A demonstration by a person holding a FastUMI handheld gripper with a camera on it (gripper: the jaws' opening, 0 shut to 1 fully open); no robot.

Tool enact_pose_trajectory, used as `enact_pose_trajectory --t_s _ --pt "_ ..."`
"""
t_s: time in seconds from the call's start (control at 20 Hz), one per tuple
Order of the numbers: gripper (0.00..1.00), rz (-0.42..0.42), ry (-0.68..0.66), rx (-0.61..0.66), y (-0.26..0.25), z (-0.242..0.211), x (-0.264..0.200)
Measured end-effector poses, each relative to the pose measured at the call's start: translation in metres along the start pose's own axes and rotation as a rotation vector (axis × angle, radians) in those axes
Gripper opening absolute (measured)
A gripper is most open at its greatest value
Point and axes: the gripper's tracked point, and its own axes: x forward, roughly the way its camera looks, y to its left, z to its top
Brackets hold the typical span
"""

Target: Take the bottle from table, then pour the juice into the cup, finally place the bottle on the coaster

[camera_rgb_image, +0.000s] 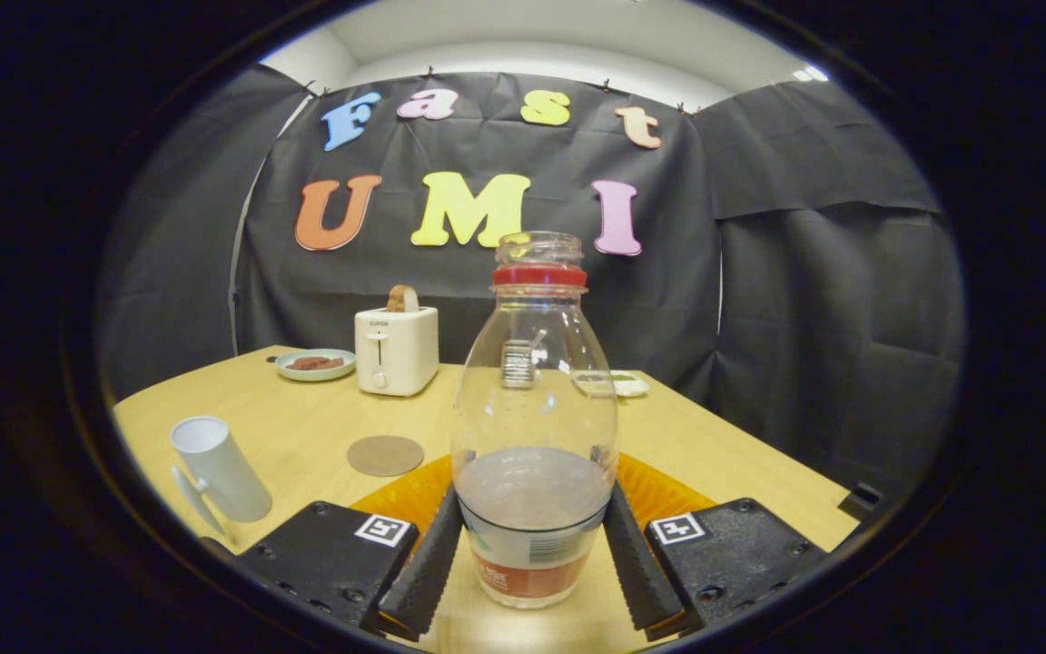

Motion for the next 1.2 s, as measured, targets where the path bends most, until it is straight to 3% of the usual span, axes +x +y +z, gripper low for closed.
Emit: enact_pose_trajectory --t_s 0.45,1.2 --pt "0.81 -0.012 0.016 -0.198 -0.007 0.060 -0.022" --pt "0.82 -0.104 0.069 -0.484 0.034 0.058 -0.013"
